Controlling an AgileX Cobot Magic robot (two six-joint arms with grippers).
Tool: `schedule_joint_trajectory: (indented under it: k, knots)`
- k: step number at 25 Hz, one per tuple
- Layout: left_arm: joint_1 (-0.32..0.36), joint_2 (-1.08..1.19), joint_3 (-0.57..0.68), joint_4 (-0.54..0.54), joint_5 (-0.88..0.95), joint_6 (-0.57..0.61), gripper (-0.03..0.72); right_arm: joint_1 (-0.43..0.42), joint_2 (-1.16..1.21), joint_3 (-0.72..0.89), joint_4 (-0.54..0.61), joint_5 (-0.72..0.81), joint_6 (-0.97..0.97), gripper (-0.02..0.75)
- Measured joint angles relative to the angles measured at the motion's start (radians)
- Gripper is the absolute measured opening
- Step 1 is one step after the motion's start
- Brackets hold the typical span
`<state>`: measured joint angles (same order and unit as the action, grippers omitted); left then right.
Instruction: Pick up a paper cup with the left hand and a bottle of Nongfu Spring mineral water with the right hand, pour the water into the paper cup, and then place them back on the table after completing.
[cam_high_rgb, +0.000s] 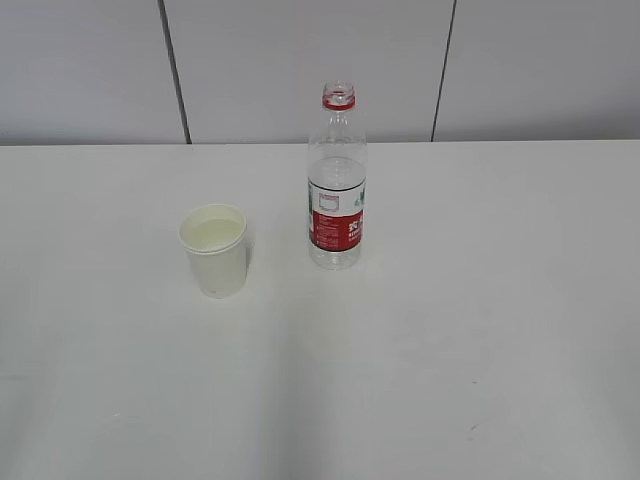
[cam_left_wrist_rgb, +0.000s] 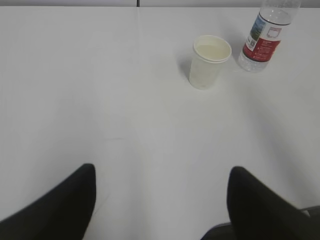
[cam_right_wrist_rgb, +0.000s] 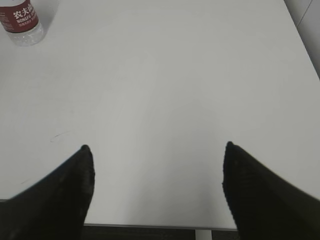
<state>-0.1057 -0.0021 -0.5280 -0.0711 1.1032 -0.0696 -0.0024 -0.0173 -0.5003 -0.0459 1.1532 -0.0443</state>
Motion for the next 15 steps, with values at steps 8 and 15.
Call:
schedule_joint_trajectory:
  k: [8, 15]
  knots:
    - [0.0, 0.0, 0.001, 0.0, 0.0, 0.0, 0.5, 0.0, 0.0, 0.0, 0.0, 0.0, 0.0, 0.592]
    - [0.0, 0.0, 0.001, 0.0, 0.0, 0.0, 0.5, 0.0, 0.0, 0.0, 0.0, 0.0, 0.0, 0.592]
